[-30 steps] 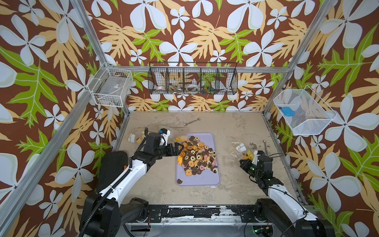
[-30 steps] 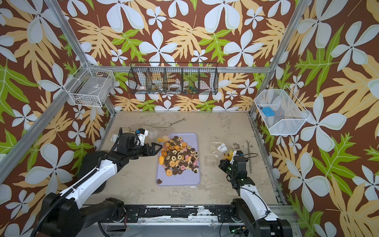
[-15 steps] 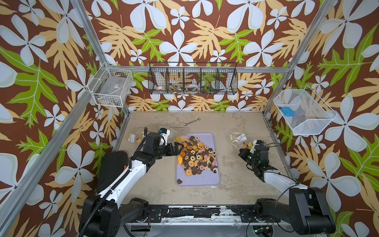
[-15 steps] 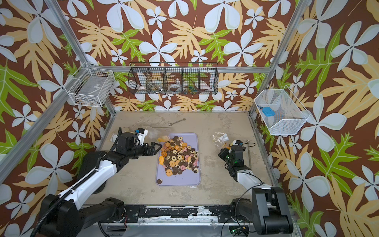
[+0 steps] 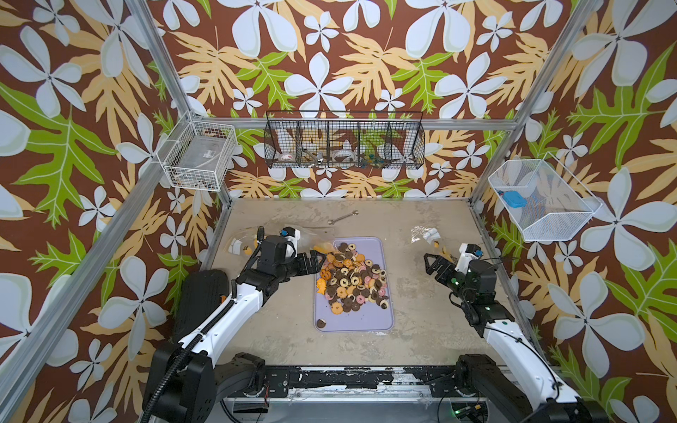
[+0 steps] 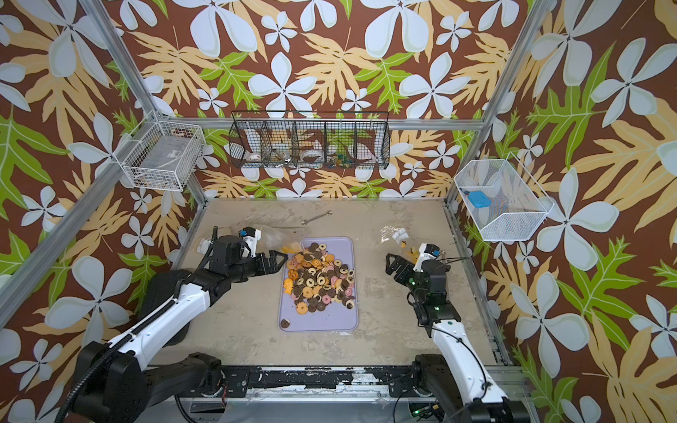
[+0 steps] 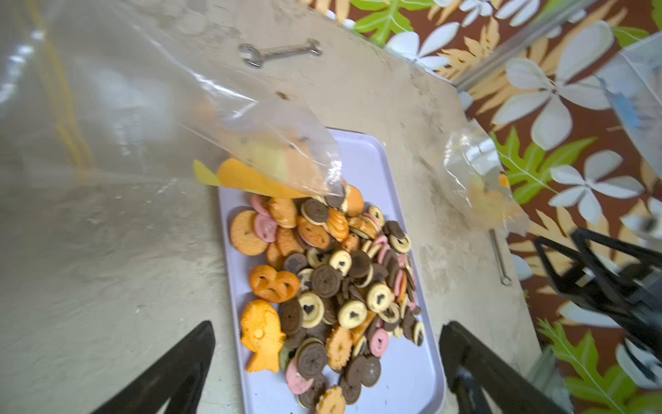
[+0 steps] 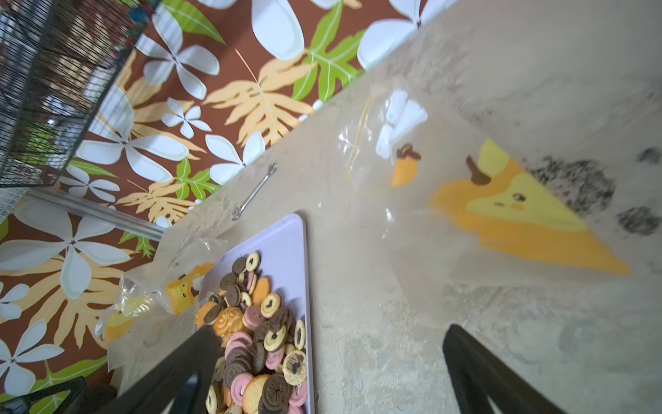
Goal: Pour cookies out of the ziploc bag
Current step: Place the ziploc bag at the center of the board, then reset both arms
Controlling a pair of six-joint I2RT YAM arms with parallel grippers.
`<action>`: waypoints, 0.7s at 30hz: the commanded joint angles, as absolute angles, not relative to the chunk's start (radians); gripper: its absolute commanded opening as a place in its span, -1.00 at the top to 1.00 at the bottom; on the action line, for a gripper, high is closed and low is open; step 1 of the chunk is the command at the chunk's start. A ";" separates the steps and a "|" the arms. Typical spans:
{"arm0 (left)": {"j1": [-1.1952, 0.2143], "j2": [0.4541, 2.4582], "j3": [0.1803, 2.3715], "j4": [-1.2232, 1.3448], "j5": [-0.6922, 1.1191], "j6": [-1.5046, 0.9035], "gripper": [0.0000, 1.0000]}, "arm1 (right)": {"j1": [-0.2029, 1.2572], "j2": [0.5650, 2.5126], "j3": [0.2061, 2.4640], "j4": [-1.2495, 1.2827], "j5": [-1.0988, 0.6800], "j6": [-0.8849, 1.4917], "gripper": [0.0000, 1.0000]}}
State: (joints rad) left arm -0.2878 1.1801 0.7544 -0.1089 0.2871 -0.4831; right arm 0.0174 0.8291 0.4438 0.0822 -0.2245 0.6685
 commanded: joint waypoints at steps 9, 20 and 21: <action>-0.238 1.025 0.594 0.177 -0.370 -0.451 -0.99 | 0.017 0.701 0.343 0.268 0.246 0.451 -0.99; -0.102 1.083 0.321 0.731 -0.179 -0.008 -0.99 | 0.018 1.006 0.304 0.542 0.140 0.176 -0.99; -0.095 1.110 0.307 0.760 -0.170 -0.007 -0.99 | 0.017 1.009 0.279 0.577 0.119 0.151 -0.99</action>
State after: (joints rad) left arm -0.1230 1.0752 0.3397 0.5404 -0.2653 -0.0765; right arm 0.0174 0.9932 0.3115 0.4629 0.1535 0.2256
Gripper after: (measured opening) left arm 0.996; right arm 0.998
